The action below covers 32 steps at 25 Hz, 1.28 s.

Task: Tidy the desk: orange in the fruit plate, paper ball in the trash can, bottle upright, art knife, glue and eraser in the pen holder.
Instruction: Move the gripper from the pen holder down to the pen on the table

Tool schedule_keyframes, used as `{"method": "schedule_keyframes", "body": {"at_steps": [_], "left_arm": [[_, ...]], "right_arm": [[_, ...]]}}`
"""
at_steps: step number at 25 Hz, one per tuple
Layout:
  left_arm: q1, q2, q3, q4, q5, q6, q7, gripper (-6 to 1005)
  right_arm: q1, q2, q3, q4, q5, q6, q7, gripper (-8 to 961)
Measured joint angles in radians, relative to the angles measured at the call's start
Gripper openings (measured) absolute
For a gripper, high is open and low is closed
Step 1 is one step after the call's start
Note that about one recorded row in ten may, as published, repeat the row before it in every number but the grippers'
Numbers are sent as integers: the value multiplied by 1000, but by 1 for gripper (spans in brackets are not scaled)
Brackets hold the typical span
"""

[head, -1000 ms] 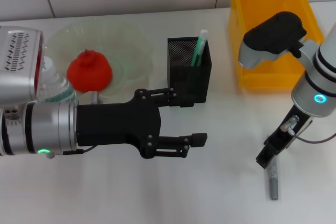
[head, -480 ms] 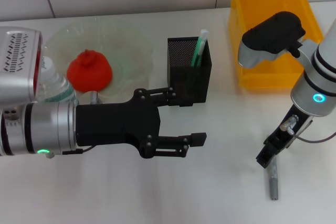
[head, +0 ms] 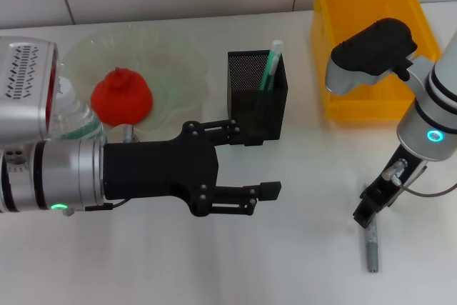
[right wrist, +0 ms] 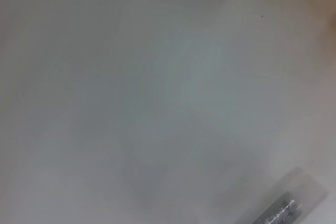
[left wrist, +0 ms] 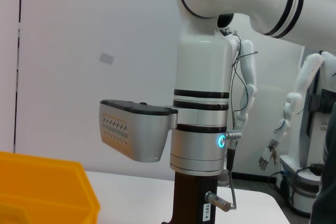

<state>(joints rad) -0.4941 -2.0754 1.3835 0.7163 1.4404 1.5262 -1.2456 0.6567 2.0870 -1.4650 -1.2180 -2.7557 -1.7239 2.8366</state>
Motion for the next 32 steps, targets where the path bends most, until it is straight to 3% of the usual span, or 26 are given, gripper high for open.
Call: {"method": "schedule_keyframes", "body": {"at_steps": [5, 32], "left_arm": [[2, 0, 1, 0, 0, 1, 0, 788], [3, 0, -2, 0, 0, 5, 0, 789]], "right_arm": [[6, 1, 0, 29, 4, 5, 0, 582], [13, 1, -2, 61, 7, 18, 0, 473]]}}
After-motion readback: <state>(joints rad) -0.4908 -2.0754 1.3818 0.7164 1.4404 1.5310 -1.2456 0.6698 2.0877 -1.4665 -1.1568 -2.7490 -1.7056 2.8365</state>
